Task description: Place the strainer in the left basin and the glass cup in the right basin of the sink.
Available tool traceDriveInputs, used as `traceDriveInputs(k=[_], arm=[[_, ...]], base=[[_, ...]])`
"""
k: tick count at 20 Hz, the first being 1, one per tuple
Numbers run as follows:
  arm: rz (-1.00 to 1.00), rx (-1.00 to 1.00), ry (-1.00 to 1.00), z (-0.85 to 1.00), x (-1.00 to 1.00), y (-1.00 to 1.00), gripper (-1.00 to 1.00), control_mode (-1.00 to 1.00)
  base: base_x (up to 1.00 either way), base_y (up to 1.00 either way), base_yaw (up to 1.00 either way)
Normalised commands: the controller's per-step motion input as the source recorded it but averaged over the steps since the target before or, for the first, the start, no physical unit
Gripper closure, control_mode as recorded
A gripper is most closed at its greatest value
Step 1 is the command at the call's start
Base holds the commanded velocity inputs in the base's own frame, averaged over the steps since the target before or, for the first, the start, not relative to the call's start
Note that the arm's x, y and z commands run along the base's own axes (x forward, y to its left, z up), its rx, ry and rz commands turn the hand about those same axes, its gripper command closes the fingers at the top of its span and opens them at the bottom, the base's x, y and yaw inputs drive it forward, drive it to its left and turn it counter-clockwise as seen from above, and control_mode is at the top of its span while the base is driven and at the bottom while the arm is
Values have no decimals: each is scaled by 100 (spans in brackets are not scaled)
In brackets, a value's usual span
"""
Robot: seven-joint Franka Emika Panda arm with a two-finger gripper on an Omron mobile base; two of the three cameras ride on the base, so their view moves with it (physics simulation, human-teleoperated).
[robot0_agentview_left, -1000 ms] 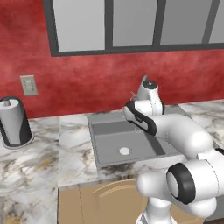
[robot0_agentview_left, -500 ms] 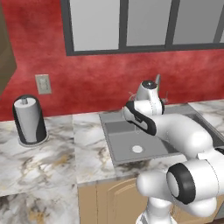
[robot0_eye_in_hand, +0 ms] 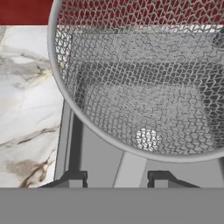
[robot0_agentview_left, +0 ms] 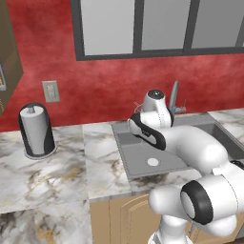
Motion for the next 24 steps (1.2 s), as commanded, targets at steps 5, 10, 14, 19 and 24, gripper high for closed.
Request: traceDriveInputs(k=[5, 10, 14, 19, 24], arm=[[0, 0, 0, -3, 0, -1, 100, -100], [0, 0, 1, -7, 2, -18, 100, -100], [0, 0, 8, -17, 28, -22, 100, -100], [0, 0, 13, -27, 46, -4, 100, -100], [0, 0, 12, -31, 24, 6, 100, -100]], base=[[0, 0, 0], [0, 0, 0], [0, 0, 0], [0, 0, 0], [0, 0, 0]])
